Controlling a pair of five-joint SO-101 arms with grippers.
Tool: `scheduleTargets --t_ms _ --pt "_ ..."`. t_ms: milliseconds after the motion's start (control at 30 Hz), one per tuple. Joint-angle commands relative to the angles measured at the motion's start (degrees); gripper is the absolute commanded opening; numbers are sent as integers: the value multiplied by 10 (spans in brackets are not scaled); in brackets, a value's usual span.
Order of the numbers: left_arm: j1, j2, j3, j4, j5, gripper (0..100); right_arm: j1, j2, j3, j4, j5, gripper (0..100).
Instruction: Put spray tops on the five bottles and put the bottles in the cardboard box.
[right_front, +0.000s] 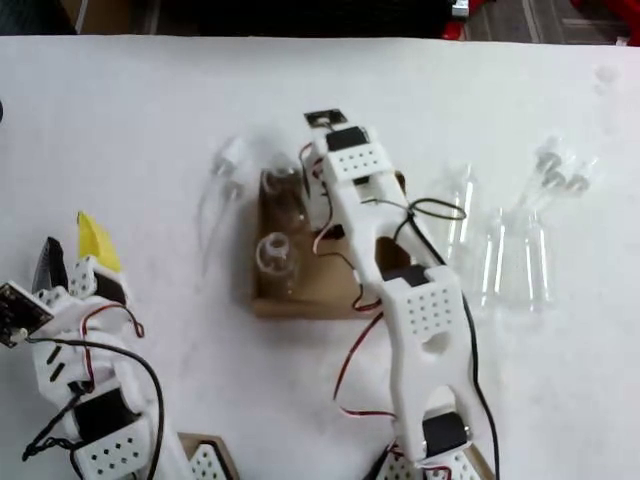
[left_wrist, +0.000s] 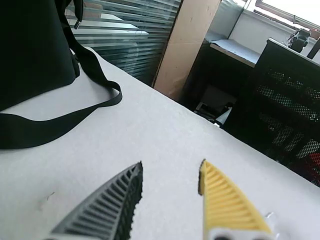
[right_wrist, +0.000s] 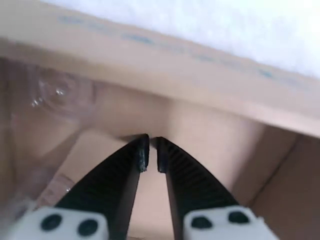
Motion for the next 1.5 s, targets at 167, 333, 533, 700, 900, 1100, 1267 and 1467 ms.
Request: scheduleTargets --t_ms 167,333,533,700,900,1100,1267,1467 --pt "7 -4 -2 -4 4 181 32 -44 -17 16 -1 15" --pt "7 -4 -2 -4 4 181 19 -62 -18 41 -2 15" --pt "7 -4 -2 -4 4 181 107 -135 -57 43 -7 15" --pt "7 -4 -2 -4 4 181 227 -226 -135 44 -3 18" --pt "7 -4 -2 -4 4 181 331 -231 -163 40 77 19" --pt "27 -2 -2 -2 -49 181 353 -147 -169 19 92 19" --pt "82 -4 -2 17 -118 181 322 -107 -169 -29 88 107" --pt "107 -3 -2 29 -139 181 284 -58 -169 -127 86 132"
